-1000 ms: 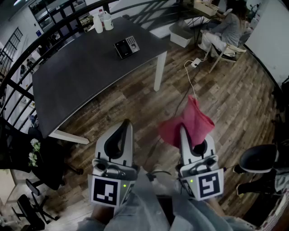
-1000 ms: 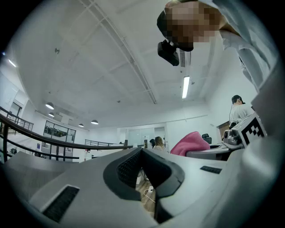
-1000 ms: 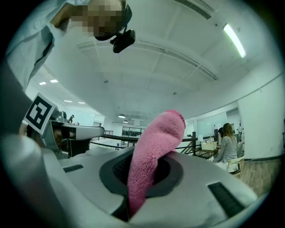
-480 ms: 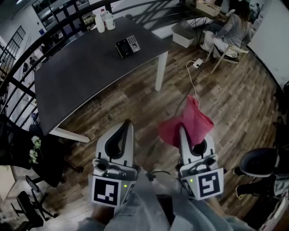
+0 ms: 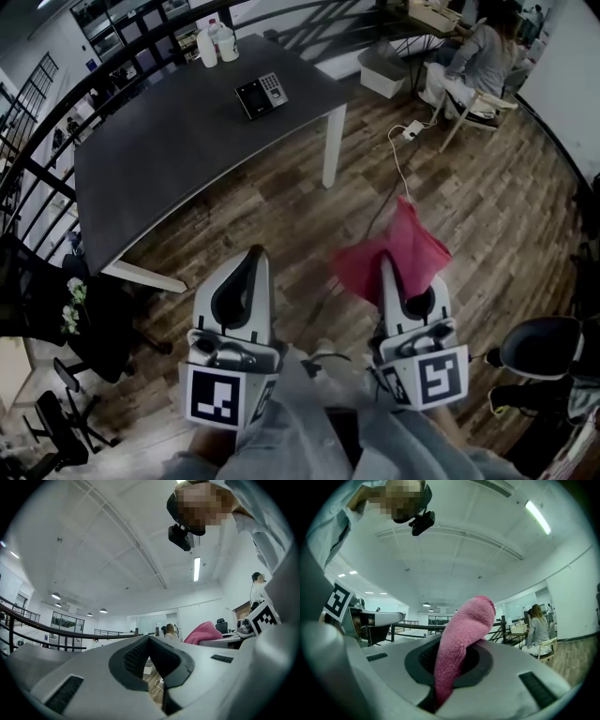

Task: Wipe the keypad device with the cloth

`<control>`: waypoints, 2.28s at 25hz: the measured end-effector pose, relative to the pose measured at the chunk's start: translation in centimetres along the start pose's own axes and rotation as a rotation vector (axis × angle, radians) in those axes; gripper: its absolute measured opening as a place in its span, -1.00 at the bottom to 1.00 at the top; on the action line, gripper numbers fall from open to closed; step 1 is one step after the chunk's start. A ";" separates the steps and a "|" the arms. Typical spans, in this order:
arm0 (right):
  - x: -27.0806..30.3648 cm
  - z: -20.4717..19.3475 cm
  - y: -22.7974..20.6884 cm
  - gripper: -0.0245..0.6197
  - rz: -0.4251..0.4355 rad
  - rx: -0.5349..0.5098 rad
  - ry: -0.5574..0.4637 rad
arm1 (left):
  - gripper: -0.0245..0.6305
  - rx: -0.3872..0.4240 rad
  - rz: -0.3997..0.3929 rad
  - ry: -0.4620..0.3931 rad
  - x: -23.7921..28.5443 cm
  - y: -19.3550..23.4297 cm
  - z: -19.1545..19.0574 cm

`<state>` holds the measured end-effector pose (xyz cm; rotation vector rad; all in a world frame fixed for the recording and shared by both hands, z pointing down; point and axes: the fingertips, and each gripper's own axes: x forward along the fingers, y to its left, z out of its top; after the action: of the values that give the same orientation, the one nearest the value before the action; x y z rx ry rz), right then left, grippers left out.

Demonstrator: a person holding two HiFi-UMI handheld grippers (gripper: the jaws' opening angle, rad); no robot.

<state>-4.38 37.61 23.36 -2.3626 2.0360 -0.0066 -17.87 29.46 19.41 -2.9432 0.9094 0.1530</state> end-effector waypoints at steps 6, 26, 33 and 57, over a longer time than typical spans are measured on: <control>-0.7 0.6 -0.4 -0.84 0.057 -0.086 -0.028 | -0.90 0.036 0.037 -0.022 -0.5 -1.4 0.8; 0.6 -0.6 -1.6 -0.84 0.081 -0.127 -0.037 | -0.90 0.024 0.076 -0.026 0.9 -1.4 0.1; 3.8 -0.9 -3.2 -0.84 0.059 -0.133 -0.025 | -0.90 0.012 0.056 -0.040 4.8 0.3 -0.6; 21.4 -0.9 -7.1 -0.84 0.015 -0.147 0.024 | -0.90 -0.006 -0.012 -0.050 21.0 10.6 -2.5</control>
<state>5.76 17.47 24.20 -2.4417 2.1355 0.1195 -6.43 8.79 19.28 -2.9357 0.8855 0.2286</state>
